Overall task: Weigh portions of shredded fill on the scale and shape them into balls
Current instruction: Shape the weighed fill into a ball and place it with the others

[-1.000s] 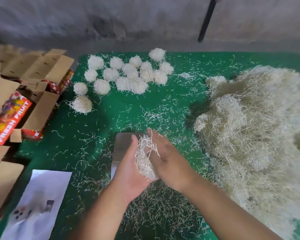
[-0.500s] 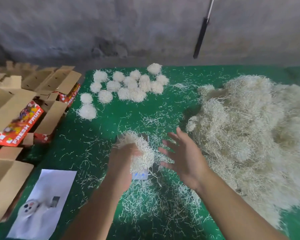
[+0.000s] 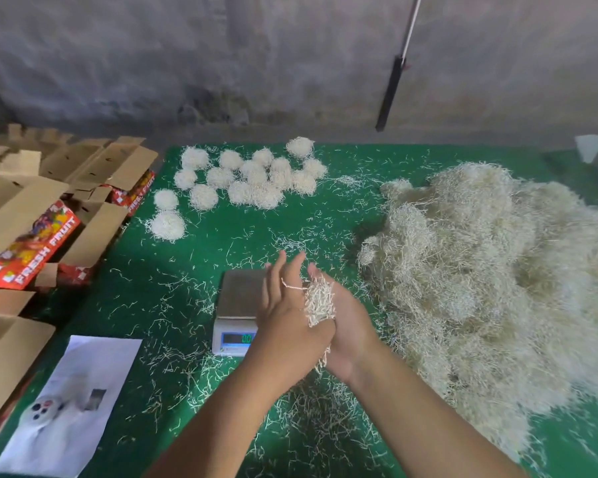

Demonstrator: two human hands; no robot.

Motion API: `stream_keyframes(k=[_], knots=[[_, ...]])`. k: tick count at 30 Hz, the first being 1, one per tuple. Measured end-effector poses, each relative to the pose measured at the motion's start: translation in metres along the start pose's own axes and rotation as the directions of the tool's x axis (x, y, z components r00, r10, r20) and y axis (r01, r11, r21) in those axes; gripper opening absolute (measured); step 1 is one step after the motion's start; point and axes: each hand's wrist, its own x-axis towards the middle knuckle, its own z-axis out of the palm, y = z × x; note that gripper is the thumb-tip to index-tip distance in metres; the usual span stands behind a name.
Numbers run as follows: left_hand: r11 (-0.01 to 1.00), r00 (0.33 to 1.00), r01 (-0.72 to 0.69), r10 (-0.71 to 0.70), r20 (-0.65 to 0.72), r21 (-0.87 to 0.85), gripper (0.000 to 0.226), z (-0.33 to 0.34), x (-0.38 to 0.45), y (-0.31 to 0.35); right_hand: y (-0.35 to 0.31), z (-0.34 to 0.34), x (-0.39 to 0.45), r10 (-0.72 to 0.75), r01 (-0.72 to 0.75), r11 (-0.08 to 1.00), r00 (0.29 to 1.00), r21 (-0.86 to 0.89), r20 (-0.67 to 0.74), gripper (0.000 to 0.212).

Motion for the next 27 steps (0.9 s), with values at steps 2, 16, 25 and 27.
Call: stream_keyframes(k=[2,16,25,27], knots=[[0.962,0.984,0.115,-0.076,0.161,-0.248,0.109,-0.004,-0.004,0.001,-0.011,0.004,-0.005,-0.024,0.024,1.0,0.999,-0.011,-0.047,0.048],[0.055,0.791,0.493,-0.444,0.421,-0.868,0.053,-0.005,-0.004,-0.014,0.004,0.0,0.016,-0.279,0.269,0.698,0.956,-0.664,0.093,0.036],[0.155,0.762,0.21,-0.645,0.062,-0.965,0.039,0.028,-0.002,0.0,0.039,-0.018,0.033,-0.427,0.383,0.272,0.87,-0.883,0.247,0.034],[0.254,0.764,0.255,-0.644,0.033,-0.933,0.033,0.03,0.001,-0.008,0.046,-0.017,0.031,-0.372,0.327,0.437,0.914,-0.838,0.163,0.031]])
